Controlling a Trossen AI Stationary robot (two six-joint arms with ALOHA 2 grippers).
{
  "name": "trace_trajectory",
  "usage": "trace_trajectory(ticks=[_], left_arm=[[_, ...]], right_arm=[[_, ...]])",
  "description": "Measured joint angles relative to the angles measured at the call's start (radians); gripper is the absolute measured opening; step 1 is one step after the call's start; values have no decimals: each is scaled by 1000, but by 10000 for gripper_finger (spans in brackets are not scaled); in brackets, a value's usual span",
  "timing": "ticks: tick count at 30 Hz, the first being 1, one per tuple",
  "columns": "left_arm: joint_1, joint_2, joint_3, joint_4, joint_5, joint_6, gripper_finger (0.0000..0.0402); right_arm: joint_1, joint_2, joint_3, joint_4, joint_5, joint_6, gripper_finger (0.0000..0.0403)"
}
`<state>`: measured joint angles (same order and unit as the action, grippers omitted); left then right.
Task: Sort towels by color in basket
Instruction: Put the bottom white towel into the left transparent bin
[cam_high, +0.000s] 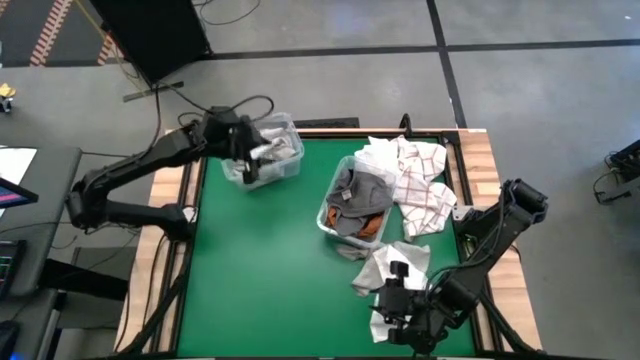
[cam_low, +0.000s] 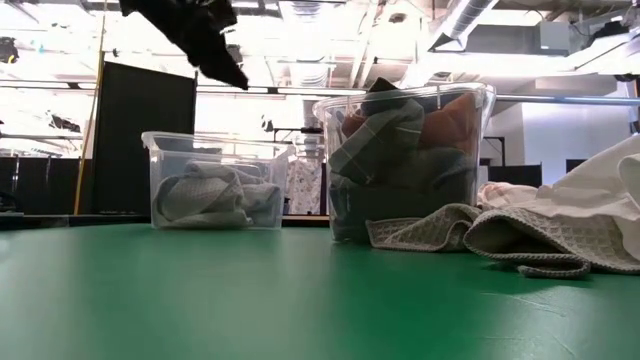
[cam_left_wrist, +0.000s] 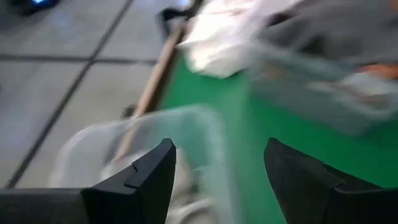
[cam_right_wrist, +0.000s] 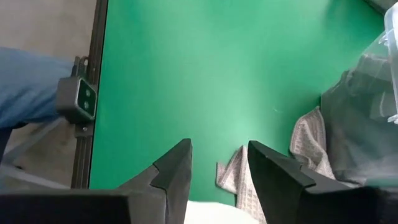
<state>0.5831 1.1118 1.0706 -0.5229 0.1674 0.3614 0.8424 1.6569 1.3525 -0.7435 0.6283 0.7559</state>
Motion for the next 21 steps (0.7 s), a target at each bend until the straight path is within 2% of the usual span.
trace_trajectory(ticks=[4,14,21], left_arm=[[-142,0,3,-3,13,8,224],[-501,25,4,75,12,-20,221],[-685,156,4,129,11,-39,221]], right_arm=[[22,0,0,-87,-26,106,185],[123,0,0,-383,-164,576,185],[202,0,0,-553,-252,892,185]])
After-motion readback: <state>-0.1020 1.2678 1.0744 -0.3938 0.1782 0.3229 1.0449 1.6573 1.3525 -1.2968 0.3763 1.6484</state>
